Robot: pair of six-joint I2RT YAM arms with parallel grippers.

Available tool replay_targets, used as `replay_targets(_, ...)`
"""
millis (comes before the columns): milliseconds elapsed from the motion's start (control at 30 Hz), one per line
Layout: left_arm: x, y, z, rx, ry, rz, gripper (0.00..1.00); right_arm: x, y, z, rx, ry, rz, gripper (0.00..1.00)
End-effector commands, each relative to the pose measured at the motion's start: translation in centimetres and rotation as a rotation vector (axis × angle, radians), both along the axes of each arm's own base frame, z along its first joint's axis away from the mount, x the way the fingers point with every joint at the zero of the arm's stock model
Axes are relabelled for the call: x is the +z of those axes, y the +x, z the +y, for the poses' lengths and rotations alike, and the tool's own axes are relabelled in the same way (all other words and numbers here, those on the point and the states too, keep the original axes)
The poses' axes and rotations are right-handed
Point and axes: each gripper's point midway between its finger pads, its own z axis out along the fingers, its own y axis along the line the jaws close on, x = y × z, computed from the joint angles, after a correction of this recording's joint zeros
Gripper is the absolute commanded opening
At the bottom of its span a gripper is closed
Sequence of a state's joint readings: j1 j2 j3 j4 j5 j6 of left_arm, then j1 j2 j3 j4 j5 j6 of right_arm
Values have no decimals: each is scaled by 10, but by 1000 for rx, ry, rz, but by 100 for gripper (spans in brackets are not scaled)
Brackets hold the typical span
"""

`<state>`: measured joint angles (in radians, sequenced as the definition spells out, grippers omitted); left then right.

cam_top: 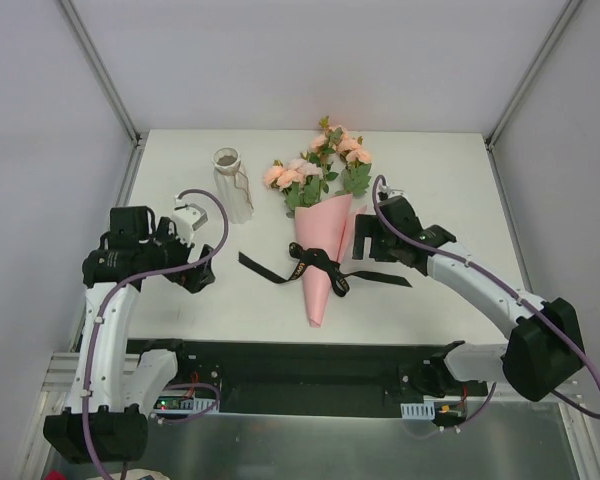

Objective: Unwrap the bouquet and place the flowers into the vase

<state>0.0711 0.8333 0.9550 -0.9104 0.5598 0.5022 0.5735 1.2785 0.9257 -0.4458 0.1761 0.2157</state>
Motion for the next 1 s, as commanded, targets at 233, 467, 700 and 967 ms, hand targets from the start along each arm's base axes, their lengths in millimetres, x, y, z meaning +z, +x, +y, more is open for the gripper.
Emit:
replay_targets(233,2,11,-48,-207,58,32,99,-9,-2,-13,-85,-43,37,97)
replay_targets(467,-30,30,-96,-380,137,61,99,-25,-14,-25,-181,-25,74,91)
replay_targets(700,-72,50,-145,-528,156,119,99,-33,-21,-27,-237,27,72,89)
replay_targets(967,-102,56,-195,-641,136,171,99,-33,-32,-40,-293,69,66,89)
